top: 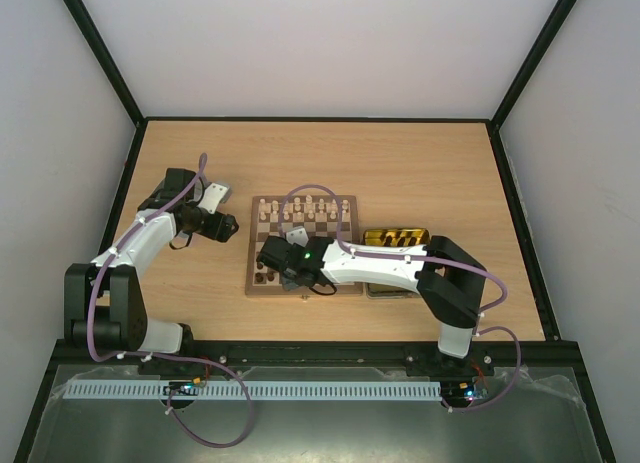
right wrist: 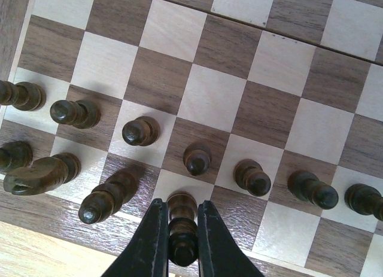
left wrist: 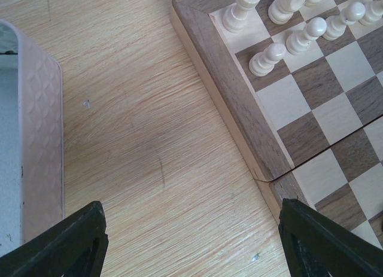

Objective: Set up the chess pieces on the board
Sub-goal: Place the chess piece on the chessboard.

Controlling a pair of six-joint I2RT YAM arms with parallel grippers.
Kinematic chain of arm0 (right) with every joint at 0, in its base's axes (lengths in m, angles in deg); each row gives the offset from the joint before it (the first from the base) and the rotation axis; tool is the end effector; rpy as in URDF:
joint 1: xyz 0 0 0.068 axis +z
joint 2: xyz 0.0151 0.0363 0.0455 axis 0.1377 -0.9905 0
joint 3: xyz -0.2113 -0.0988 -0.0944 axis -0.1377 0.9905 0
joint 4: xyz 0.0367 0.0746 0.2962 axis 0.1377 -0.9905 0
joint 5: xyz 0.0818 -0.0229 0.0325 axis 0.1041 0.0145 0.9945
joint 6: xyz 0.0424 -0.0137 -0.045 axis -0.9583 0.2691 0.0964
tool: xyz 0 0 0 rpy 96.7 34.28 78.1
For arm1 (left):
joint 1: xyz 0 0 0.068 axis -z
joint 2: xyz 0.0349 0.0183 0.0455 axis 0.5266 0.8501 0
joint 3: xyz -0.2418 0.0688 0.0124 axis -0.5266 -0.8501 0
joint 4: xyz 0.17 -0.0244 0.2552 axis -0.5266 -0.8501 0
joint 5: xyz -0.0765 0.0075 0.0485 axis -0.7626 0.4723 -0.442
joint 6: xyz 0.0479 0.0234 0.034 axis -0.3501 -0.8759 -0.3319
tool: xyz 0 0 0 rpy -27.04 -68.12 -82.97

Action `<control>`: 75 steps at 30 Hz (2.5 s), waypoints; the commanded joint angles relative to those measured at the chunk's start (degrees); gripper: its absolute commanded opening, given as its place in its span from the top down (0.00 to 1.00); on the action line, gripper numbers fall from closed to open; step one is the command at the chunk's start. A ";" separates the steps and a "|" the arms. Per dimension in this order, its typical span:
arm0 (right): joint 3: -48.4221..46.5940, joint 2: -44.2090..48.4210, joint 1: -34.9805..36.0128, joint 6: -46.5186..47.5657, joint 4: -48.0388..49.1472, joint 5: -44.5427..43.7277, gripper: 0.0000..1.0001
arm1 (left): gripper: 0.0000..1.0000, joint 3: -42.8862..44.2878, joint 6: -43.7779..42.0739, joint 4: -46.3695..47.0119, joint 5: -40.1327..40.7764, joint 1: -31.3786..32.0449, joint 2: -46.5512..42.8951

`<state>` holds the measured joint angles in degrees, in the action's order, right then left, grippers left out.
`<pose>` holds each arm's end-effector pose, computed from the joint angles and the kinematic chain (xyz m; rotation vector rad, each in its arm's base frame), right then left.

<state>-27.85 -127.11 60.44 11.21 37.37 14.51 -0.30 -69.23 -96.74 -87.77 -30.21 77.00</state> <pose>0.1582 0.3781 0.1414 -0.4803 2.7430 0.3411 0.3245 -0.0251 0.1531 0.5415 2.4666 -0.3280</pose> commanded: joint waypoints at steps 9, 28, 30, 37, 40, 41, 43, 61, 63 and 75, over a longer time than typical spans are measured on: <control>-2.29 -1.30 0.37 0.08 -1.18 -0.94 0.97 | 0.21 -0.39 -0.35 -0.21 -0.82 -0.42 -0.57; -2.02 -0.72 0.37 -0.28 -1.04 -0.48 0.87 | 0.21 -0.47 -0.24 -0.29 -0.73 -0.42 -1.06; -2.05 -0.61 0.37 -0.28 -0.91 -0.40 0.86 | 0.21 -0.47 -0.30 -0.29 -0.73 -0.42 -0.94; -1.54 -0.04 0.37 -0.43 -0.70 -0.28 0.83 | 0.21 -0.50 -0.26 -0.22 -0.55 -0.42 -1.05; -1.41 0.09 0.37 -0.46 -0.43 -0.21 0.82 | 0.21 -0.52 -0.24 -0.16 -0.55 -0.42 -0.95; -1.41 0.03 0.37 -0.46 -0.42 -0.35 0.82 | 0.21 -0.53 -0.24 -0.12 -0.43 -0.42 -0.90; -1.47 0.19 0.37 -0.54 -0.41 -0.59 0.82 | 0.21 -0.56 -0.24 -0.18 -0.46 -0.42 -0.87; 0.07 3.11 -0.50 -1.16 -0.59 0.43 0.75 | 0.21 -0.36 -0.15 -0.11 -0.45 -0.42 -0.76; 0.67 3.06 -0.51 -1.25 -0.19 1.05 0.76 | 0.21 -0.34 -0.15 -0.17 -0.45 -0.42 -0.81; 1.46 2.47 -0.51 -1.08 0.55 1.84 0.76 | 0.21 -0.39 -0.15 -0.27 -0.52 -0.42 -0.71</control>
<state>-26.84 -125.49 60.07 10.73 37.48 17.09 -0.30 -69.21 -96.74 -87.77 -30.21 76.97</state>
